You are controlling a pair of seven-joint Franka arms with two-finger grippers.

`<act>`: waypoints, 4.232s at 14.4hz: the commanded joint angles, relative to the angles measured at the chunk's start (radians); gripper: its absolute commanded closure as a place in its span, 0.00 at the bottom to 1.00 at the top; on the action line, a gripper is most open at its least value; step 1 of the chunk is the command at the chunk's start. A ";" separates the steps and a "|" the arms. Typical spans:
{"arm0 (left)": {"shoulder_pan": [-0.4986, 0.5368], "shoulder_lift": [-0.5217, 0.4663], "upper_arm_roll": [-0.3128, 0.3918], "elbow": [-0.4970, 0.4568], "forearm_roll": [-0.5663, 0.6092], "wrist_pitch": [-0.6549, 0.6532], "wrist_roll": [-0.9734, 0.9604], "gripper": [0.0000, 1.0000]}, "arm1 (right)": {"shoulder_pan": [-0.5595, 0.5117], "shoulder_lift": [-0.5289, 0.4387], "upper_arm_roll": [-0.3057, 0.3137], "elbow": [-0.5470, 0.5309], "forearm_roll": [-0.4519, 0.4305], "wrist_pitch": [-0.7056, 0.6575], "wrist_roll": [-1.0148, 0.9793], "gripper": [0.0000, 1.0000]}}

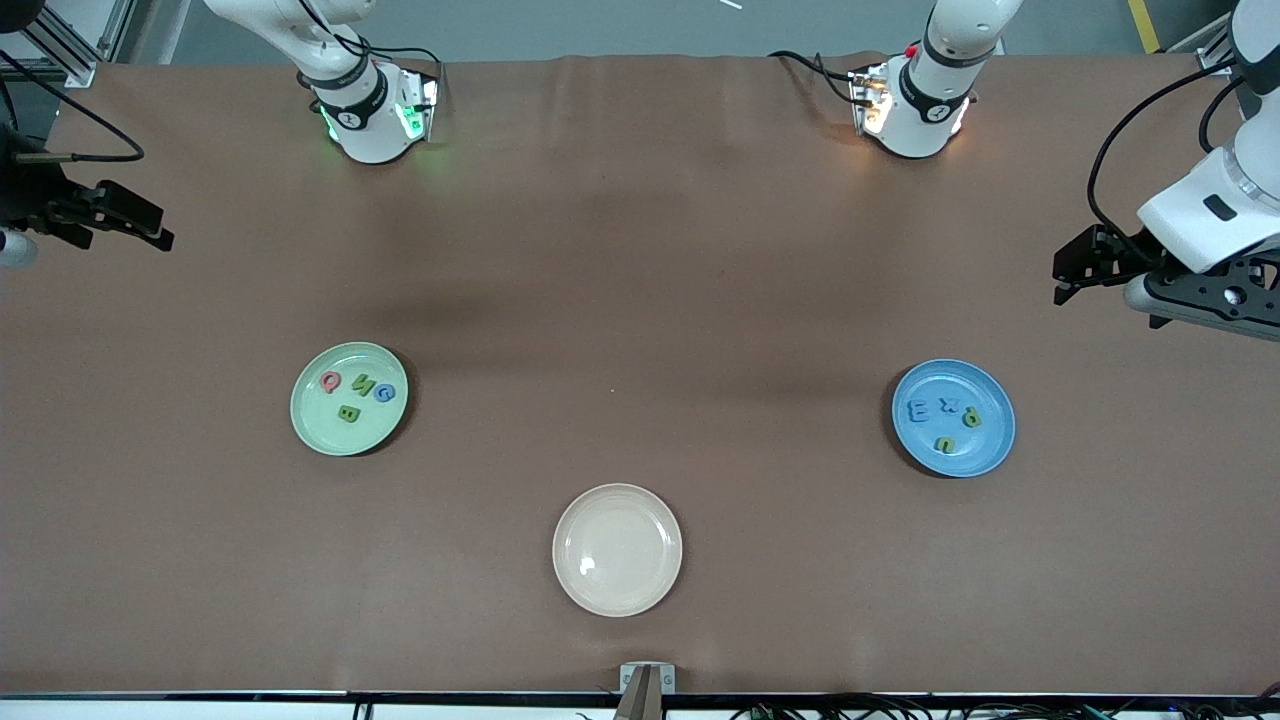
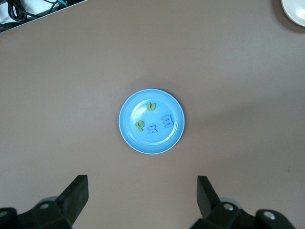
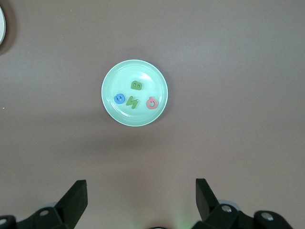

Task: Sort upper and lower case letters into plates

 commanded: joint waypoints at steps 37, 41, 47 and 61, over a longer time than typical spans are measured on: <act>-0.917 0.009 0.922 0.041 -0.025 -0.028 0.022 0.00 | -0.008 -0.028 0.008 -0.028 -0.015 0.005 -0.030 0.00; -0.917 0.011 0.924 0.041 -0.025 -0.028 0.026 0.00 | -0.008 -0.030 0.008 -0.026 -0.015 0.003 -0.030 0.00; -0.992 0.017 1.068 0.075 -0.100 -0.029 0.020 0.00 | -0.008 -0.028 0.008 -0.028 -0.015 0.003 -0.028 0.00; -0.983 -0.055 1.091 0.018 -0.086 -0.028 -0.141 0.00 | -0.008 -0.028 0.008 -0.028 -0.015 0.003 -0.028 0.00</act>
